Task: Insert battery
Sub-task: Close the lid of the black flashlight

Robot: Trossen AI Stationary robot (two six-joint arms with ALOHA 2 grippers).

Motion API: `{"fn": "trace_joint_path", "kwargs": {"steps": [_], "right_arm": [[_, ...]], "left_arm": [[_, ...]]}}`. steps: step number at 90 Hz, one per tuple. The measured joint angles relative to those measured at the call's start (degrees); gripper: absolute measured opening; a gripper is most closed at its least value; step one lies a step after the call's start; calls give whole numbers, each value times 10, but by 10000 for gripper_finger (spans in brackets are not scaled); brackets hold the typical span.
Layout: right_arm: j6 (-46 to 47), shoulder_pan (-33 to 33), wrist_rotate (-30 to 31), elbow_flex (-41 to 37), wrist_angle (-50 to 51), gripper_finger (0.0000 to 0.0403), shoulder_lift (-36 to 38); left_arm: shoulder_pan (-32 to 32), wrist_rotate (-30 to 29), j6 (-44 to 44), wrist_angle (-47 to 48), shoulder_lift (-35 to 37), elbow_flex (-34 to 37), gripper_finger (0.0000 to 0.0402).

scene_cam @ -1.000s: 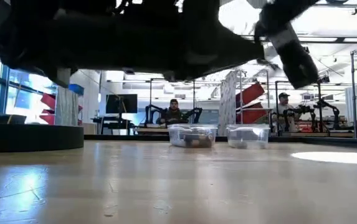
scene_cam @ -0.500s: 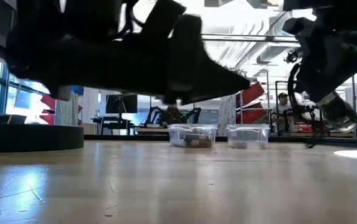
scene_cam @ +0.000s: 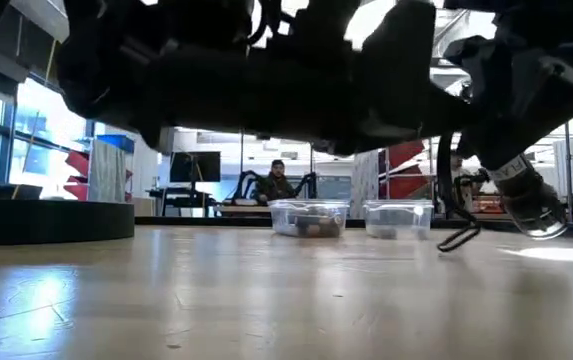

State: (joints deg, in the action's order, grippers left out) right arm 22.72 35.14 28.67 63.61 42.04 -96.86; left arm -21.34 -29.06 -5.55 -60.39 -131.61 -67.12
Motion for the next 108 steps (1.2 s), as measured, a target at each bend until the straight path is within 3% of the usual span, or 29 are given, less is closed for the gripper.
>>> {"fn": "trace_joint_path", "kwargs": {"steps": [35,61,108], "right_arm": [[-1,1,1,-40,-32,81,6],[2,2,-3,-47,-45,81,5],[-11,2,-3,-48,-58,81,5]], "left_arm": [[1,-22,4,-18,3,-23,139],[16,-15,54,144,5,-74,139],[17,-33,58,183,6,-80,139]]}}
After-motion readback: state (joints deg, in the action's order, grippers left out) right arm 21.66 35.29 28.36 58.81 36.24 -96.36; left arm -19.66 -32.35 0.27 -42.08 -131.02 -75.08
